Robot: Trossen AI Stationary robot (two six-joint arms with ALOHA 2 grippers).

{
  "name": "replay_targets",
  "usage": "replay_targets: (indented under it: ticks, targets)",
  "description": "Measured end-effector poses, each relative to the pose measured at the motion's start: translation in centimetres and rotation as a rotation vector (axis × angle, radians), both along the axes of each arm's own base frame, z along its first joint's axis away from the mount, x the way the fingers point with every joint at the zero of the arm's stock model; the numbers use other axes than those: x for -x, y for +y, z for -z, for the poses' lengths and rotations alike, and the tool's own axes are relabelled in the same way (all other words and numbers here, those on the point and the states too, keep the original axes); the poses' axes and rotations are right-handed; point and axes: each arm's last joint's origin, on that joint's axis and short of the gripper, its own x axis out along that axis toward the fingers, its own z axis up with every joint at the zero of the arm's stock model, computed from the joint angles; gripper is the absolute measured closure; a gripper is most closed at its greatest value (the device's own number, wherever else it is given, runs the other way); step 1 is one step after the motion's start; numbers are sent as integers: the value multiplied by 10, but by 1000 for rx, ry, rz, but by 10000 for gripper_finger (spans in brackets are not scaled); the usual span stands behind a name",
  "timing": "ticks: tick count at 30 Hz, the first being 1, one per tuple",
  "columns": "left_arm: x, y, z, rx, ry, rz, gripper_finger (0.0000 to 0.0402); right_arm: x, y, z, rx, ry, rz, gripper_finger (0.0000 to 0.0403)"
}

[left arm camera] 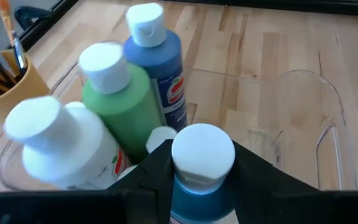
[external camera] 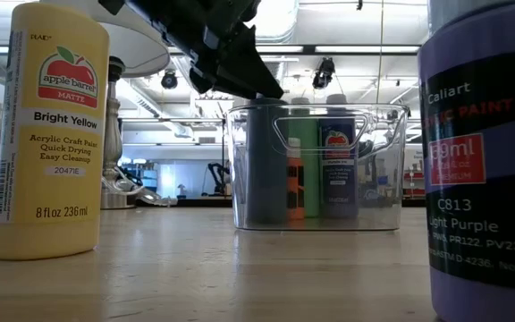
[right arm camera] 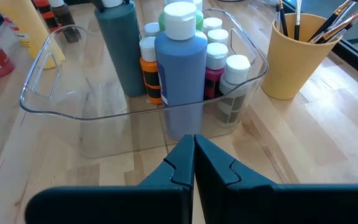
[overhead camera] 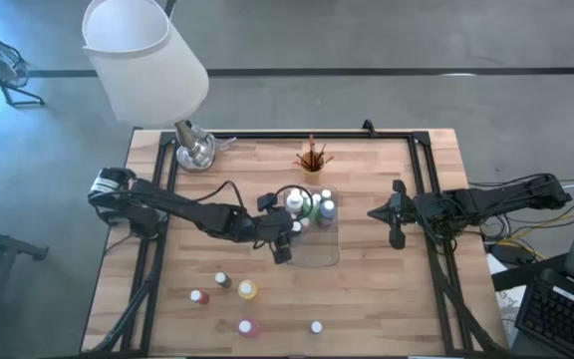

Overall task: Pick & Place Paint Supplies
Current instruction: Put the large dark green paint bottle into the transparent bin

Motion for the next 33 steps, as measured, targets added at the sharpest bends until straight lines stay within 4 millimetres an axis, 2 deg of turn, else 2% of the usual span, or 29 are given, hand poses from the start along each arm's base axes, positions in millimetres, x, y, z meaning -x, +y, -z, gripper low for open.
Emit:
replay_targets:
  ticks: [2, 8, 12, 23, 33]
  targets:
    - [2, 2, 1, 11, -3, -16, 277, 0, 0, 0, 0, 0, 0, 394]
    - [5, 5, 4, 5, -17, -36, 210, 0, 0, 0, 0, -1, 0, 394]
    - [4, 6, 4, 7, -19, -34, 187, 0, 0, 0, 3, 0, -2, 394]
    - [1, 8, -7, -55, 6, 31, 180, 0, 0, 0, 2, 0, -1, 394]
    - [7, 10, -36, -94, 36, 60, 179, 0, 0, 1, 3, 4, -2, 394]
